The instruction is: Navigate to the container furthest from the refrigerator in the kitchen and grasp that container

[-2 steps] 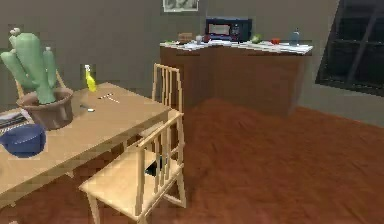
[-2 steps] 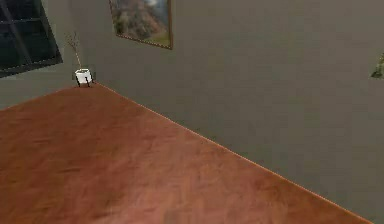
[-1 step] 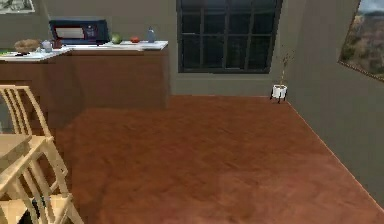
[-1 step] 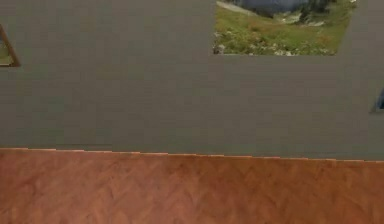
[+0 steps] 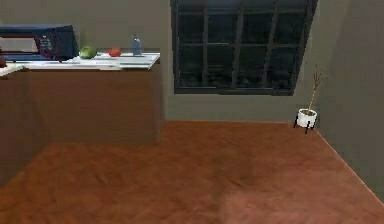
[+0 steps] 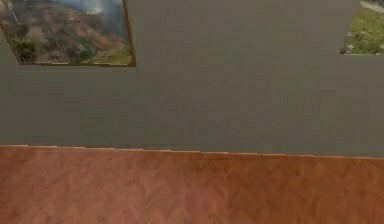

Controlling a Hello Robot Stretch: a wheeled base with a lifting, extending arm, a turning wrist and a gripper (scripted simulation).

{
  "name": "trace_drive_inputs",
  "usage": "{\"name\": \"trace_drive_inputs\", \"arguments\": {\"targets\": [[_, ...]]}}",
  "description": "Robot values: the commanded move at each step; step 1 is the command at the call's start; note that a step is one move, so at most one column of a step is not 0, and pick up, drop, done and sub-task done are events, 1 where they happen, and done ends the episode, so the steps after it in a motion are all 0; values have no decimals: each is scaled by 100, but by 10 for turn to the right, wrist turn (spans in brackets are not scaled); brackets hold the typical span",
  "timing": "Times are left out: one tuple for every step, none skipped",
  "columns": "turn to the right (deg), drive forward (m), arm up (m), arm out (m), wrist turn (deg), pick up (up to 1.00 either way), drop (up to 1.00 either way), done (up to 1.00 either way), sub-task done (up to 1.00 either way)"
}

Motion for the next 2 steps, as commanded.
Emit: {"name": "trace_drive_inputs", "arguments": {"targets": [[-360,0,0,0,0,0,0,0,0],[0,90,0,0,0,0,0,0,0]]}}
